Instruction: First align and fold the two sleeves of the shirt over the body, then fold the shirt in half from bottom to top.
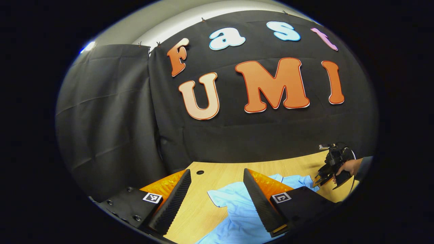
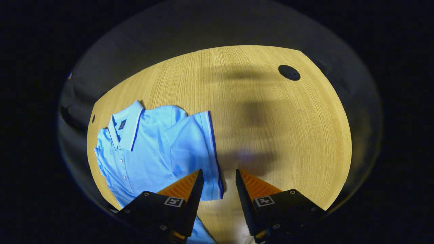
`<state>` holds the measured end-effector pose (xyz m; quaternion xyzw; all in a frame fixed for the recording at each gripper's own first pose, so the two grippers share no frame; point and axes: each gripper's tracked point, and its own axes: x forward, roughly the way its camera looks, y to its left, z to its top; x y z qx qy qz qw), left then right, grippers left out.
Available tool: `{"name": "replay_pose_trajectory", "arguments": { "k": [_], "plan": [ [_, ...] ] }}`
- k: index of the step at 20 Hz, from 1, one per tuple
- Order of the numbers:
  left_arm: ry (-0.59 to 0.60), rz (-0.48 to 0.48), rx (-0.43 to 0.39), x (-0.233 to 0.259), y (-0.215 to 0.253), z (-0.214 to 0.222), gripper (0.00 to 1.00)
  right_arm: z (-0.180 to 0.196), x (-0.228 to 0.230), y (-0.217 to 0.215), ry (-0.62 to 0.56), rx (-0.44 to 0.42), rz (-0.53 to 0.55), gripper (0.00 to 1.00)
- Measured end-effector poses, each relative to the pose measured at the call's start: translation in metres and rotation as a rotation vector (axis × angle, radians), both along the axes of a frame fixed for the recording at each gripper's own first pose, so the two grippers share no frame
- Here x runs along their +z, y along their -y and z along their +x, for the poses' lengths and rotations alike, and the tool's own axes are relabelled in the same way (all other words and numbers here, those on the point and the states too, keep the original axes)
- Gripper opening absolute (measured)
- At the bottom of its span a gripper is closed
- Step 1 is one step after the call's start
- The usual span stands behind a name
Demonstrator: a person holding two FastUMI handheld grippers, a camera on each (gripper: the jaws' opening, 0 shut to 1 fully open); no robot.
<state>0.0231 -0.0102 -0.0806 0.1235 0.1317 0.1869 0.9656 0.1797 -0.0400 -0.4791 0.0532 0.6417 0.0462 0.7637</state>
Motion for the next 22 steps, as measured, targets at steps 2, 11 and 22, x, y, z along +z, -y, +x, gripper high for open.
{"name": "replay_pose_trajectory", "arguments": {
  "k": [2,11,22],
  "plan": [
    [-0.005,0.015,-0.013,-0.001,0.007,0.005,1.0,0.003,0.0,-0.001,0.007,0.001,0.002,0.54],
    [-0.012,0.028,-0.066,-0.002,0.029,0.023,1.0,0.005,0.001,-0.011,0.03,-0.05,0.113,0.02],
    [0.024,-0.062,-0.05,-0.006,-0.019,0.02,1.0,0.013,0.06,-0.074,0.166,0.003,0.241,0.02]
  ]
}}
